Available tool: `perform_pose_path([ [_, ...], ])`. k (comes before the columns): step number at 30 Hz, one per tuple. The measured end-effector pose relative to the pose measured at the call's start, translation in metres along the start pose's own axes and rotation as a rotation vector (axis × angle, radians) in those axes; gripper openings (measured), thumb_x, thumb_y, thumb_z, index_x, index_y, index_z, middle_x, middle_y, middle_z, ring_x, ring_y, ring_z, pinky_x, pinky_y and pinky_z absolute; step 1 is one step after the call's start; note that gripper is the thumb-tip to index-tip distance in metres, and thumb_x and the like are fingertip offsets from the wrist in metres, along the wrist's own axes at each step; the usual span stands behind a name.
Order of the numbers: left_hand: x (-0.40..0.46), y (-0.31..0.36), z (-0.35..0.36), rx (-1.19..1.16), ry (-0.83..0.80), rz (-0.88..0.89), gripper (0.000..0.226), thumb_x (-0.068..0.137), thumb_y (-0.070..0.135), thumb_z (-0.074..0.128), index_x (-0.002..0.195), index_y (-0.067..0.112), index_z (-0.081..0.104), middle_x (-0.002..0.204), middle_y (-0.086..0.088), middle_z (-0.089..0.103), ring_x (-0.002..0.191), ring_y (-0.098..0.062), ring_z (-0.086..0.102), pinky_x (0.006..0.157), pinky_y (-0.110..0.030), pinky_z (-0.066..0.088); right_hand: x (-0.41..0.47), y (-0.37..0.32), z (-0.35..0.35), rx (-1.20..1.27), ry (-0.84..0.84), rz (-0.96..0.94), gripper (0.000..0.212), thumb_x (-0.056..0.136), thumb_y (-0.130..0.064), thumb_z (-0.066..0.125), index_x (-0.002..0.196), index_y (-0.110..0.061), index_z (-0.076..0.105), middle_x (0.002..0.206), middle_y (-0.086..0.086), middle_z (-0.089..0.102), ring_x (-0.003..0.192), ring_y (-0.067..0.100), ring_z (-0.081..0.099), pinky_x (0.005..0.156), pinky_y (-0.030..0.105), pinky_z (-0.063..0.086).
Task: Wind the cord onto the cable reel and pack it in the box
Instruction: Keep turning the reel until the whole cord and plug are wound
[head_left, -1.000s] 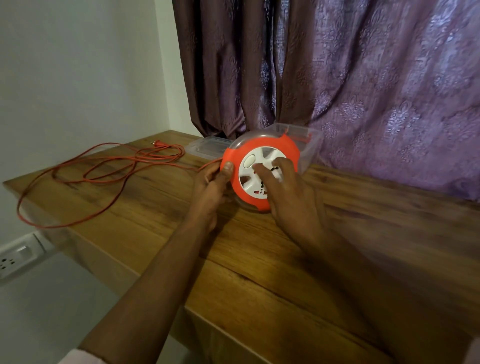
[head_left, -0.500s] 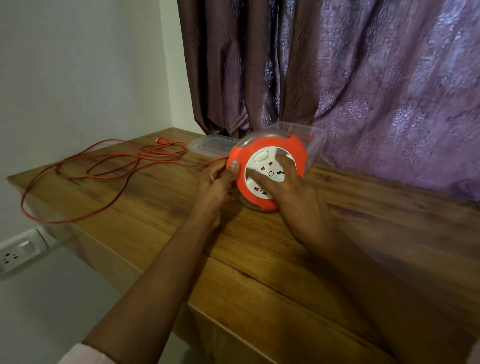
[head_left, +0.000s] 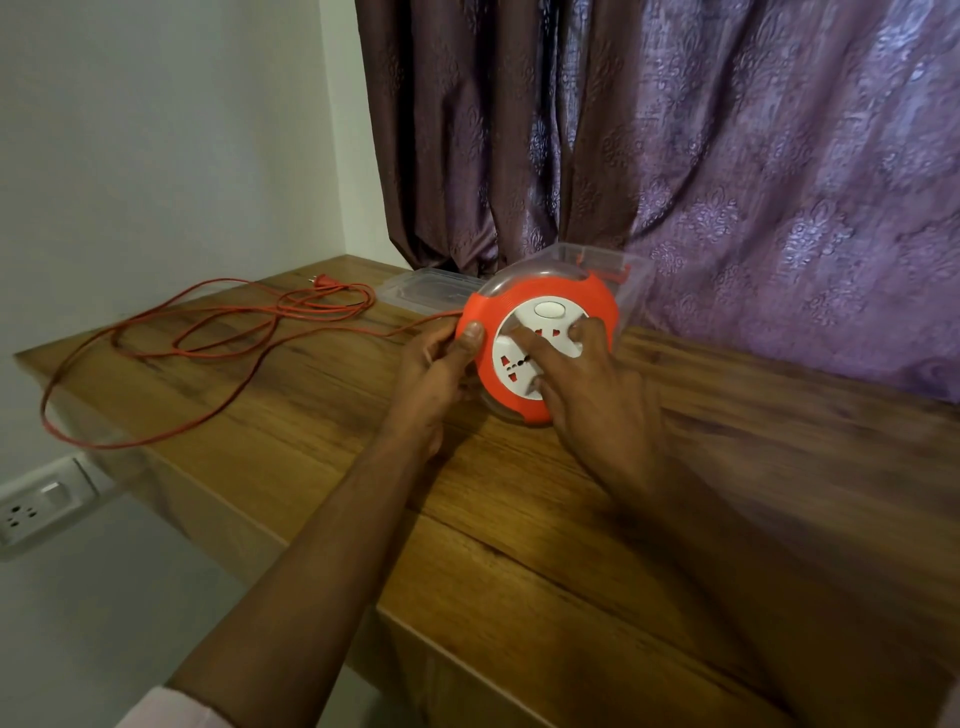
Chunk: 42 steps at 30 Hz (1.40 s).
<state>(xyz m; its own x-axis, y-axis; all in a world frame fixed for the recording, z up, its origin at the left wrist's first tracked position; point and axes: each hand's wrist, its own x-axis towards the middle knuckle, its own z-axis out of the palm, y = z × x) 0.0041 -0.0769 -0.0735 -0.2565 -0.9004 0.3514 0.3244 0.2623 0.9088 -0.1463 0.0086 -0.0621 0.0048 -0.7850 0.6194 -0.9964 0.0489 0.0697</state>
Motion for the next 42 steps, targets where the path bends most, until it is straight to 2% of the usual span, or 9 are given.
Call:
perform_pose_path([
  [3,0.0,0.0,0.0,0.009,-0.016,-0.03,0.014,0.099,0.032,0.058,0.097,0.031,0.072,0.094,0.007,0.08,0.088,-0.013,0.077,0.064,-0.025,0.06,0.001,0.0,0.0,0.03,0.032,0.045,0.063,0.087,-0.044,0.059,0.141,-0.049,0.027,0.117,0.008,0.048,0.068,0.031,0.062,0.048,0.027,0.037],
  [8,-0.002,0.0,0.002,0.011,-0.034,0.008,0.016,0.1,0.024,0.057,0.098,0.027,0.072,0.089,0.009,0.08,0.083,-0.007,0.075,0.063,-0.022,0.059,0.003,0.001,0.006,0.046,0.046,0.125,0.06,0.085,-0.064,0.051,0.137,-0.048,0.027,0.114,0.004,0.059,0.076,0.035,0.066,0.057,0.036,0.049],
  [12,-0.002,-0.002,0.004,0.047,-0.052,0.057,0.02,0.101,0.021,0.056,0.11,0.013,0.072,0.106,-0.006,0.077,0.099,-0.021,0.073,0.078,-0.033,0.061,0.004,0.0,0.01,0.096,0.152,0.161,0.059,0.078,-0.072,0.051,0.126,-0.039,0.039,0.086,0.003,0.072,0.067,0.033,0.068,0.055,0.034,0.049],
  [16,-0.003,-0.002,0.003,0.043,-0.079,0.057,0.017,0.1,0.024,0.057,0.104,0.028,0.073,0.099,0.006,0.079,0.094,-0.013,0.075,0.073,-0.027,0.06,0.005,0.0,0.014,0.165,0.179,0.232,0.059,0.076,-0.077,0.047,0.119,-0.038,0.039,0.07,0.002,0.07,0.063,0.033,0.067,0.055,0.035,0.049],
  [21,-0.001,-0.004,0.002,0.044,-0.064,0.065,0.017,0.1,0.026,0.058,0.106,0.024,0.073,0.099,0.004,0.08,0.093,-0.016,0.076,0.071,-0.029,0.062,0.003,0.001,0.011,0.189,0.142,0.188,0.056,0.085,-0.068,0.048,0.128,-0.035,0.038,0.081,0.001,0.072,0.069,0.03,0.068,0.057,0.036,0.053],
  [25,0.005,-0.005,-0.005,0.012,0.024,0.04,0.019,0.101,0.029,0.057,0.108,0.02,0.072,0.066,0.014,0.072,0.062,0.0,0.069,0.064,-0.033,0.061,-0.001,0.001,0.005,0.093,0.159,-0.017,0.052,0.087,-0.031,0.063,0.135,-0.024,0.045,0.112,0.009,0.06,0.079,0.033,0.065,0.049,0.036,0.051],
  [28,0.005,-0.004,-0.008,-0.016,0.039,0.021,0.024,0.1,0.032,0.058,0.113,0.017,0.071,0.065,0.013,0.073,0.061,-0.002,0.07,0.059,-0.027,0.06,0.0,-0.003,0.005,0.022,0.117,-0.161,0.06,0.082,-0.012,0.066,0.135,-0.03,0.044,0.136,0.013,0.044,0.1,0.034,0.059,0.055,0.038,0.052],
  [33,0.005,-0.005,-0.007,-0.033,0.04,0.007,0.015,0.098,0.034,0.06,0.103,0.03,0.074,0.101,0.003,0.08,0.092,-0.018,0.077,0.068,-0.031,0.062,0.0,-0.003,0.007,-0.038,-0.001,-0.192,0.051,0.093,-0.024,0.059,0.136,-0.042,0.039,0.159,0.008,0.017,0.127,0.033,0.046,0.068,0.043,0.057],
  [42,0.004,0.0,-0.006,0.0,0.016,-0.03,0.017,0.099,0.033,0.059,0.106,0.028,0.073,0.092,0.004,0.08,0.083,-0.013,0.076,0.071,-0.033,0.064,0.0,-0.001,0.0,-0.092,-0.022,-0.161,0.058,0.092,-0.025,0.06,0.141,-0.044,0.035,0.153,0.012,0.028,0.112,0.034,0.057,0.061,0.036,0.053],
])
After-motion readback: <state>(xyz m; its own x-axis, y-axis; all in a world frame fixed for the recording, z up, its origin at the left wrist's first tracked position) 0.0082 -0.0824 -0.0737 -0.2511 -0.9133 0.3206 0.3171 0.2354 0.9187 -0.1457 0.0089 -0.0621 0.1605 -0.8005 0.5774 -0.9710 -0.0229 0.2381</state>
